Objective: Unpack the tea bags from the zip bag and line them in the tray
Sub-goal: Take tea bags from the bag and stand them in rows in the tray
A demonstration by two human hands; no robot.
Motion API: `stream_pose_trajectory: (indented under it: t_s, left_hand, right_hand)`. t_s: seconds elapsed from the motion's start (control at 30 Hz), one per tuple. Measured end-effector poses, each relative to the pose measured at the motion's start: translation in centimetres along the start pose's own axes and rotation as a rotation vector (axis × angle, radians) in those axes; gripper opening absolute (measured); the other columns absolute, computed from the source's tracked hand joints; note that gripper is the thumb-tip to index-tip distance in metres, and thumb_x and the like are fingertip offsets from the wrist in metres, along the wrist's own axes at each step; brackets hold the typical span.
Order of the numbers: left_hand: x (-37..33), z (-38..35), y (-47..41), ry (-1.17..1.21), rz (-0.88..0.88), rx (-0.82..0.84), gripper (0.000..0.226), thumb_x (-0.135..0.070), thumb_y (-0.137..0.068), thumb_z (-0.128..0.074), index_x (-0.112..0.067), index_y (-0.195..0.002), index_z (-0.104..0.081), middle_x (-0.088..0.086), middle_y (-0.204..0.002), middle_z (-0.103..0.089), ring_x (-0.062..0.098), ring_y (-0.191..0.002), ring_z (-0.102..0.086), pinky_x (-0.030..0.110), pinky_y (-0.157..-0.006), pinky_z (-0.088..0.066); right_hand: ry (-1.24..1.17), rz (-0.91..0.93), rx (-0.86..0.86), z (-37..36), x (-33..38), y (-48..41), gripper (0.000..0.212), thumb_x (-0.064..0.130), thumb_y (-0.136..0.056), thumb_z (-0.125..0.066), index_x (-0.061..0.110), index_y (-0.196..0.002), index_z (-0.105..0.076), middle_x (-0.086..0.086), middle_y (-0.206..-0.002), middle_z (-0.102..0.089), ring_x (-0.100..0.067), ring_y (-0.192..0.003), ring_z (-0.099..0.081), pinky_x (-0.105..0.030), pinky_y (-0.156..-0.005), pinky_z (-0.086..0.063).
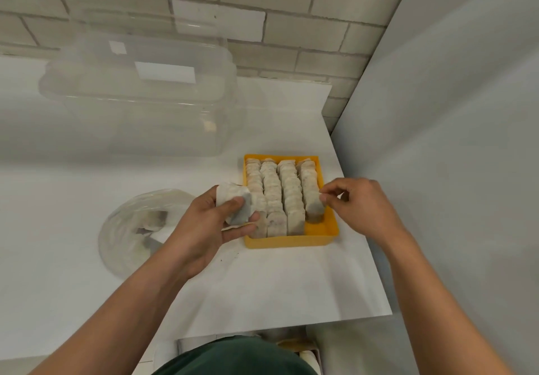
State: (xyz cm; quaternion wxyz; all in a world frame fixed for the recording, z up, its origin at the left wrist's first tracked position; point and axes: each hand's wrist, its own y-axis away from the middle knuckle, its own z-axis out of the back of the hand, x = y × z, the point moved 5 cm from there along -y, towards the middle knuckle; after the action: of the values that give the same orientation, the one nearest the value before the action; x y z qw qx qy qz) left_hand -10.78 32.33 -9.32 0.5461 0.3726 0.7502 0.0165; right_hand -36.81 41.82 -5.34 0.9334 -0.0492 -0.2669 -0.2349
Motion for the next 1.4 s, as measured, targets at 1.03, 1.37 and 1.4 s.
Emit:
stream_pose_trajectory:
  t_s: [1.03,1.37,1.4]
  left_hand:
    - [0.1,-1.8,0.8,-0.094,-0.035,0.121,0.025,-0.005,-0.097,-0.067,-0.007,-0.122,-0.070,0.013,-0.115,-0.077,0.028,-0.107,-0.076,0.032,-0.082,-0.063]
    - [0.3,-1.1,1.1,-0.132,0.041,0.182,0.024,-0.001,-0.096,-0.068,-0.007,-0.119,-0.071,0.015,-0.115,-0.077,0.030,-0.107,-0.075,0.032,-0.085,-0.062]
    - [0.3,-1.0,1.2,-0.141,0.038,0.184,0.024,-0.001,-0.096,-0.068,-0.008,-0.119,-0.071,0.015,-0.114,-0.077,0.030,-0.106,-0.075,0.031,-0.085,-0.062]
  right_hand:
    - [-0.561,0.108,0.101,-2.6,7.9,1.9,0.016,0.035,-0.092,-0.075,0.034,-0.108,-0.078,0.021,-0.098,-0.074,-0.003,-0.090,-0.067,-0.017,-0.083,-0.053]
    - [-0.443,0.121,0.024,-2.7,8.6,2.8,0.007,0.024,-0.092,-0.074,0.030,-0.090,-0.075,0.015,-0.087,-0.073,-0.009,-0.081,-0.068,-0.027,-0.078,-0.055]
    - [-0.432,0.122,0.054,-2.9,8.6,3.0,0.005,0.026,-0.091,-0.075,0.031,-0.092,-0.075,0.014,-0.088,-0.073,-0.009,-0.082,-0.068,-0.028,-0.078,-0.056]
